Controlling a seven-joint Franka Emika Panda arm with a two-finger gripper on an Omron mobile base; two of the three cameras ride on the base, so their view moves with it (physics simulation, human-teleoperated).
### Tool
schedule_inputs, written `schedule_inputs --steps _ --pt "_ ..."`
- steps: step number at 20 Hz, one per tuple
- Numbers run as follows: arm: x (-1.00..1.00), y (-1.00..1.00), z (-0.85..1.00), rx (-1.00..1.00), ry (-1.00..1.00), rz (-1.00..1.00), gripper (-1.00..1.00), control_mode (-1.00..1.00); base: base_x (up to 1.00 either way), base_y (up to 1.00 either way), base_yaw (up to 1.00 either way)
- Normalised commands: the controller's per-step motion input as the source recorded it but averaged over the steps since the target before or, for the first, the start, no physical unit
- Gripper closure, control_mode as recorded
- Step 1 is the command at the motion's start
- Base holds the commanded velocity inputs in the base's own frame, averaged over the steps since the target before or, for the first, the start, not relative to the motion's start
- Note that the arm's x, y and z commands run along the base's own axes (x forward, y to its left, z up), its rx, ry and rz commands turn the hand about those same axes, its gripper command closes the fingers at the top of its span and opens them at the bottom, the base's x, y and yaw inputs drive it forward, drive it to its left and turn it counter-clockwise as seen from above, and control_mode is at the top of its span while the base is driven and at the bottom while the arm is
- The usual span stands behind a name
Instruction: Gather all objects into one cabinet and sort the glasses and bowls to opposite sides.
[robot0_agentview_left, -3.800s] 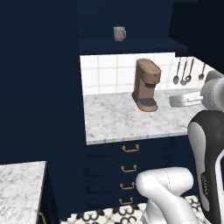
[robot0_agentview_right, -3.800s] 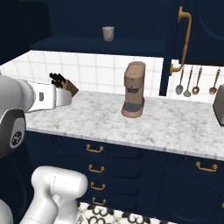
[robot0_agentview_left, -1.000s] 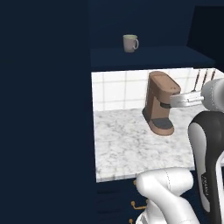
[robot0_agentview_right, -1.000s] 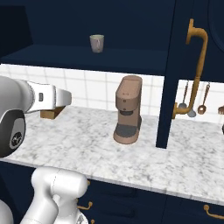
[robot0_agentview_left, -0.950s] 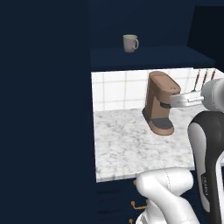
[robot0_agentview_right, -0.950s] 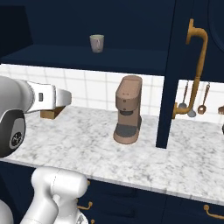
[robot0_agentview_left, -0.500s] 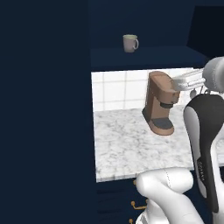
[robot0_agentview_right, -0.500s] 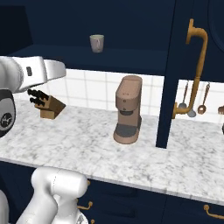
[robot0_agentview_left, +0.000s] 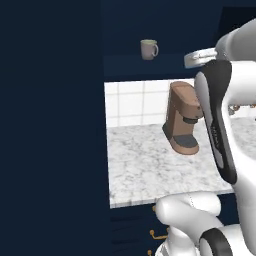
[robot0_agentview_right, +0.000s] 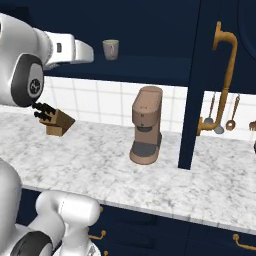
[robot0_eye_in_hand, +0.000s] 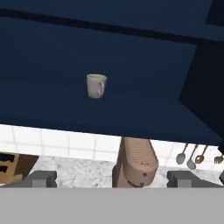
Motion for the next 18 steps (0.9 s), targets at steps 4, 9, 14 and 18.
schedule_inputs --steps 4,9,14,18 --pt "1.00 0.00 0.00 0.00 0.00 0.00 -1.00 -1.00 0.00 0.00 0.00" --pt "1.00 0.00 -0.05 0.00 0.02 0.00 -1.00 -1.00 0.00 0.00 0.00" --pt "1.00 0.00 -0.12 0.00 0.00 0.00 -1.00 -1.00 0.00 0.00 0.00" --pt "1.00 0.04 -0.19 0.03 0.01 0.00 -1.00 -1.00 0.00 0.00 0.00"
